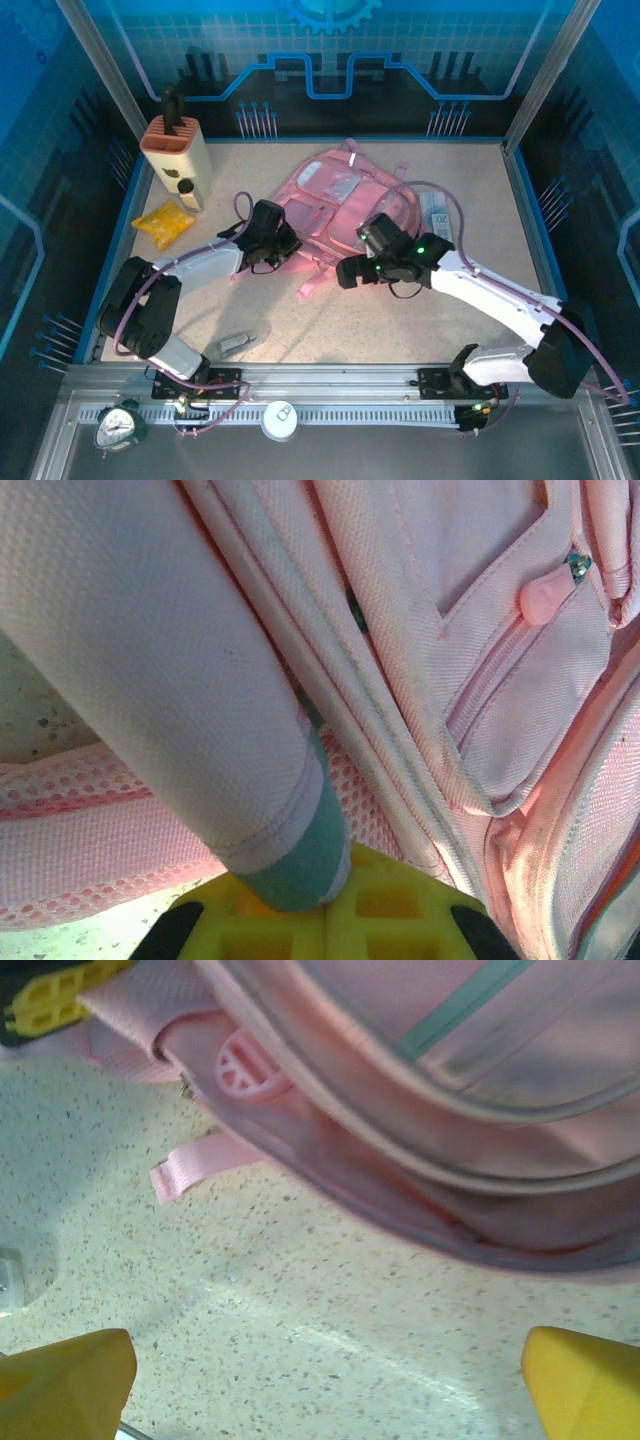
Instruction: Pack the student bag
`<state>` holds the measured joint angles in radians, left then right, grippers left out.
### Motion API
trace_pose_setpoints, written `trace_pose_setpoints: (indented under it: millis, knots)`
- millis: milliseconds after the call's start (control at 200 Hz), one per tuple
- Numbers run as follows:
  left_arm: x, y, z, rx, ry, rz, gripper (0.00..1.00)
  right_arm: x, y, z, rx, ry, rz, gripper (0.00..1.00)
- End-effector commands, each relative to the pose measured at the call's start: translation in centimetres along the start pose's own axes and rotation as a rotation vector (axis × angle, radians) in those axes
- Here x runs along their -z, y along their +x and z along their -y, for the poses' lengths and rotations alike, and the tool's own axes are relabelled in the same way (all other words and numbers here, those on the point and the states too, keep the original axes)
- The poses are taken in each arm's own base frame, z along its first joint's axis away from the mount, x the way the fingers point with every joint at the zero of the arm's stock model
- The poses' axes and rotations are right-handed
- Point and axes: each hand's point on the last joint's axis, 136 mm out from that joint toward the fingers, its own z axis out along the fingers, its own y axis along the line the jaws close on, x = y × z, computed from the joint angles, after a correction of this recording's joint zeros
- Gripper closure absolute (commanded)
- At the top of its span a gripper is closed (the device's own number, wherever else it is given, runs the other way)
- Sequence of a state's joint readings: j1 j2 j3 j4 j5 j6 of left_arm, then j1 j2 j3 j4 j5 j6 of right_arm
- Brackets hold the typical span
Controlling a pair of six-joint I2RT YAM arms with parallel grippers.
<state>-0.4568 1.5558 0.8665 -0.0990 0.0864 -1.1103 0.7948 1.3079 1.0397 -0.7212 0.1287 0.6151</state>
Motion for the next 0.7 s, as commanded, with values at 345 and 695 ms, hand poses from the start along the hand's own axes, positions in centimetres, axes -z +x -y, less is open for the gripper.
trace_pose_setpoints:
  millis: [345,695]
  knots:
    - [1.7,1.7,3.1,0.003,0.135,-0.036,1.00,-7.5,-2.5,-6.1,-0.051,0.063,0.127,0.36]
    - [2.1,2.3,4.2,-0.010,0.178,-0.067,1.00,-9.7,-4.5,-6.5,-0.087,0.053,0.279,0.60]
